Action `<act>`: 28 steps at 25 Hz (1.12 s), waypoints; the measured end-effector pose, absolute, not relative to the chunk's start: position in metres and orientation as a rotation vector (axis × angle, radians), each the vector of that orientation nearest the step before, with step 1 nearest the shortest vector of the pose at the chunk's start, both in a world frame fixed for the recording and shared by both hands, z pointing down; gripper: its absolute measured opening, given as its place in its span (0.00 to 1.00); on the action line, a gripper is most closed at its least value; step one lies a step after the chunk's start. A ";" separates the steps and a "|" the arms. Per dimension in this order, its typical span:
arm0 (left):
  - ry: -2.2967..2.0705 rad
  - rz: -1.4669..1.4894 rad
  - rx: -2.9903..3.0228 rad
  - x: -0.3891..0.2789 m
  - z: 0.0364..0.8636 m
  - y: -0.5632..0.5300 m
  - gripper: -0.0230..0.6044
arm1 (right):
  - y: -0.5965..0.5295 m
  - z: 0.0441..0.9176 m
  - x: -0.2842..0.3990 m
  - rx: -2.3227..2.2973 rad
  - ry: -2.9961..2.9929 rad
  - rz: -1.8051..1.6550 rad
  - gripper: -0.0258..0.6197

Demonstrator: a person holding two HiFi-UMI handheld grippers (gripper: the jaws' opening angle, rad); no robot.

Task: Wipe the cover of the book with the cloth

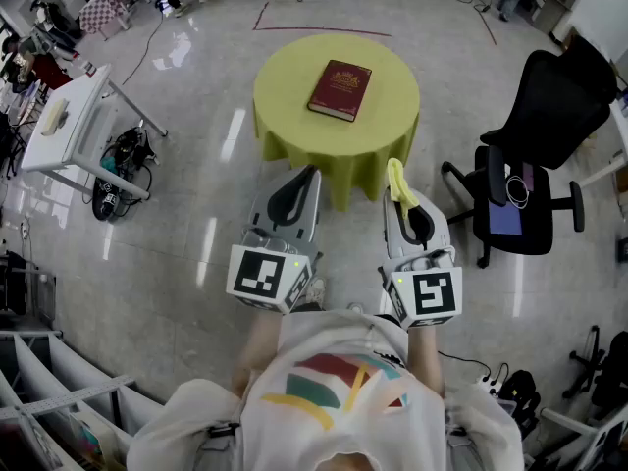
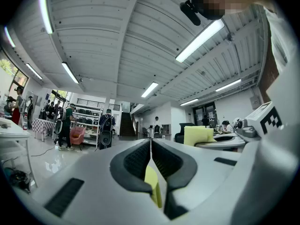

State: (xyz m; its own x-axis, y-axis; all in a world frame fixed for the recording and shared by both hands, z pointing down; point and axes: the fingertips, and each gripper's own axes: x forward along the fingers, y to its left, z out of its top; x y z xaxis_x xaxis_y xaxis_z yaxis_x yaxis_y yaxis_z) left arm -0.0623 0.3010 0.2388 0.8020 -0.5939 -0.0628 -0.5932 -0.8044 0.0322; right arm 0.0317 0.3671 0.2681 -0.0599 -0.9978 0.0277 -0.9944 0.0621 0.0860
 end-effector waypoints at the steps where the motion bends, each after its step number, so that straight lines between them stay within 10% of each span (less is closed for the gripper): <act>1: -0.979 -0.113 2.971 -0.063 0.238 0.301 0.07 | 0.367 0.267 0.031 2.108 -2.250 -0.057 0.09; 28: -1.034 -0.166 2.946 -0.109 0.230 0.302 0.07 | 0.355 0.251 -0.015 2.054 -2.410 -0.092 0.09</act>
State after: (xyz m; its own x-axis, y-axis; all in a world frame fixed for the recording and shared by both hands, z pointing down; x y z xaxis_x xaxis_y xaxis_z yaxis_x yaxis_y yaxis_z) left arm -0.1087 0.3022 0.2300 0.7756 -0.6240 -0.0952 -0.6225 -0.7811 0.0487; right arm -0.0152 0.3545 0.2514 -0.1589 -0.9856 -0.0577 -0.9871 0.1576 0.0267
